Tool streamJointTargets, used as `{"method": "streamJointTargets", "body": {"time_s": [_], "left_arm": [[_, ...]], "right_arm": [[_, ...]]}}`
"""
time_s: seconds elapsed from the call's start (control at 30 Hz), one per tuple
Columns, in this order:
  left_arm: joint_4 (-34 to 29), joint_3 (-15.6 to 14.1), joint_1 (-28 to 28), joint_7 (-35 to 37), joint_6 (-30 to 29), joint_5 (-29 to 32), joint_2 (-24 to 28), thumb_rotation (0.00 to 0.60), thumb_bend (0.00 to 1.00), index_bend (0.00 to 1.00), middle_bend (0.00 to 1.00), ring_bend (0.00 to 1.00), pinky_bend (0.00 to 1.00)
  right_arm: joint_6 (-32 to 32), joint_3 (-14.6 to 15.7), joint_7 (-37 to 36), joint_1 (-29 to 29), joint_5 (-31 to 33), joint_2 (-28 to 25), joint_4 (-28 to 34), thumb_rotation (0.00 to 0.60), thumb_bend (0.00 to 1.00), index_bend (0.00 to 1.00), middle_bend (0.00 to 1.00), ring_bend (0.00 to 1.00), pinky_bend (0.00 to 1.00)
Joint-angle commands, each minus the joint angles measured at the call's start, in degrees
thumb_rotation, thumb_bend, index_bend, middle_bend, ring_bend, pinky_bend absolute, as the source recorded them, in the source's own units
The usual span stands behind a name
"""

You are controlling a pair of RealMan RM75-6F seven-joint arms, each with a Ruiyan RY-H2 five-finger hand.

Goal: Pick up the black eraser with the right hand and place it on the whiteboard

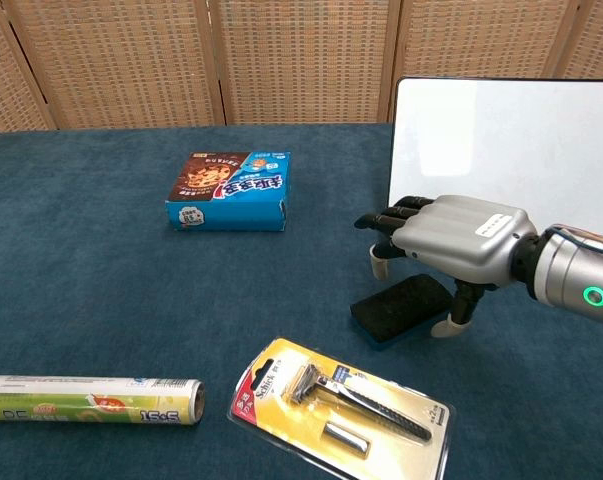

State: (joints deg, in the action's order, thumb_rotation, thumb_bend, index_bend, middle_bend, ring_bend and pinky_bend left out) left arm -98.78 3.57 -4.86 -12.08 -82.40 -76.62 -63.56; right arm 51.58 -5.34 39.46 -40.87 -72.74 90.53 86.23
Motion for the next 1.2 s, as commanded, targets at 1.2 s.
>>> {"method": "streamJointTargets", "body": {"time_s": [1.2], "left_arm": [[-0.21, 0.07, 0.04, -0.17, 0.08, 0.70, 0.19, 0.600, 0.31, 0.00, 0.00, 0.00, 0.00]], "right_arm": [[2.34, 1.53, 2.71, -1.56, 3.46, 3.87, -2.99, 0.600, 0.10, 0.46, 0.00, 0.00, 0.00]]}}
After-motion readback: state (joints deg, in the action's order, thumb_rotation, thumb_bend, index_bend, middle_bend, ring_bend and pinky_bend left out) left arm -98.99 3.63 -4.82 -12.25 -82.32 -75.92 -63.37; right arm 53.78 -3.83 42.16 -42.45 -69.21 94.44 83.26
